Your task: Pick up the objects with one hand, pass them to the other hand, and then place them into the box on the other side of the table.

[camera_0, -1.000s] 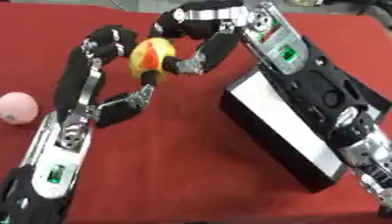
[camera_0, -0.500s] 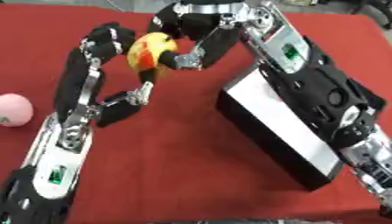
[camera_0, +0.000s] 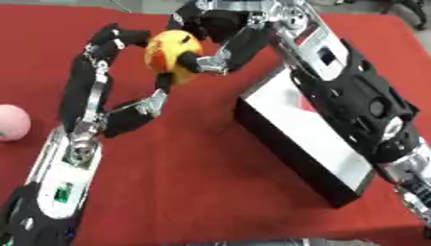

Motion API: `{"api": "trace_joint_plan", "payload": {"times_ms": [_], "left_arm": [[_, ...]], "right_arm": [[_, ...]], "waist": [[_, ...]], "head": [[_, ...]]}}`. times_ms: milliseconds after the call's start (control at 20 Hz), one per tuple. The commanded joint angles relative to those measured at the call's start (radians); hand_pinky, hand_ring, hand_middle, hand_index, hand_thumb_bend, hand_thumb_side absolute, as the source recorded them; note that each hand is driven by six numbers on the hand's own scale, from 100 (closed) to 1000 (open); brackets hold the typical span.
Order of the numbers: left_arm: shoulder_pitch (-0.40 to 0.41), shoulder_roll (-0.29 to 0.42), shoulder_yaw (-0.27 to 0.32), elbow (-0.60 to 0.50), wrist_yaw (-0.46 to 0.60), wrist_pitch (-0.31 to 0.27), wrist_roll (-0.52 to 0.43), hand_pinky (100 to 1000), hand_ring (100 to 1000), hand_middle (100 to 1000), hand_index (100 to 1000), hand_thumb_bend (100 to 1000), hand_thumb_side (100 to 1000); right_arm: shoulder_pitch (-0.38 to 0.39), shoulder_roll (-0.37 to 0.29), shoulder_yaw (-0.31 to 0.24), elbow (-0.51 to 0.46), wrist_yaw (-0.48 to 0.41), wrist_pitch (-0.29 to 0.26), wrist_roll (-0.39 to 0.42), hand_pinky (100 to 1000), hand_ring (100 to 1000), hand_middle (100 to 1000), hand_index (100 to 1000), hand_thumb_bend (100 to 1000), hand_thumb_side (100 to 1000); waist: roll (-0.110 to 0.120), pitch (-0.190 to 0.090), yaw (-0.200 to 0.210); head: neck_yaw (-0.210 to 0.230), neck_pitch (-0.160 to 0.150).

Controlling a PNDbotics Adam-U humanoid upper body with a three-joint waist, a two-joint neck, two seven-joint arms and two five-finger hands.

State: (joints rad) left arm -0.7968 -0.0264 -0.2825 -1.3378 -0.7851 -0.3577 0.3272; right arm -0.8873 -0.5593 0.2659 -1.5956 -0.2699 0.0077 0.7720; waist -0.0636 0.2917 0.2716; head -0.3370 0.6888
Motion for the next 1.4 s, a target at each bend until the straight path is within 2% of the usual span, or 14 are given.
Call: {"api": "trace_joint_plan", "payload": {"times_ms": [50,300,600,1000,1400], "left_arm": [[-0.005,0.016,0.008,-0.004,0.008,0.015,0.007,958,772,625,810,612,602],[0.009,0.026,0.009,-0.003,0.012,0.007,0.013,955,773,624,810,655,637],[0.032,0.051,0.019,-0.001,0.018,0.012,0.029,951,769,618,796,600,641],[0.059,0.087,0.030,0.002,0.022,0.023,0.045,946,769,617,783,555,651],[0.088,0.105,0.043,0.014,0.008,0.033,0.056,946,769,617,777,541,665]], "right_arm": [[-0.011,-0.034,-0.022,-0.029,-0.018,0.002,-0.018,893,558,391,372,100,166],[0.003,-0.048,-0.035,-0.027,-0.013,0.009,-0.039,892,558,390,374,100,168],[0.042,-0.087,-0.061,-0.030,-0.008,-0.003,-0.079,888,558,392,379,100,172],[0.116,-0.146,-0.113,-0.030,0.016,-0.025,-0.175,887,557,396,386,100,180],[0.229,-0.191,-0.201,-0.022,0.056,-0.059,-0.274,886,561,402,393,100,179]], "waist": [[0.012,-0.029,-0.005],[0.018,-0.032,-0.014],[0.022,-0.045,-0.030],[0.034,-0.066,-0.057],[0.049,-0.073,-0.080]], "head": [[-0.003,0.005],[-0.006,0.013],[-0.005,0.025],[-0.012,0.039],[-0.032,0.040]]}}
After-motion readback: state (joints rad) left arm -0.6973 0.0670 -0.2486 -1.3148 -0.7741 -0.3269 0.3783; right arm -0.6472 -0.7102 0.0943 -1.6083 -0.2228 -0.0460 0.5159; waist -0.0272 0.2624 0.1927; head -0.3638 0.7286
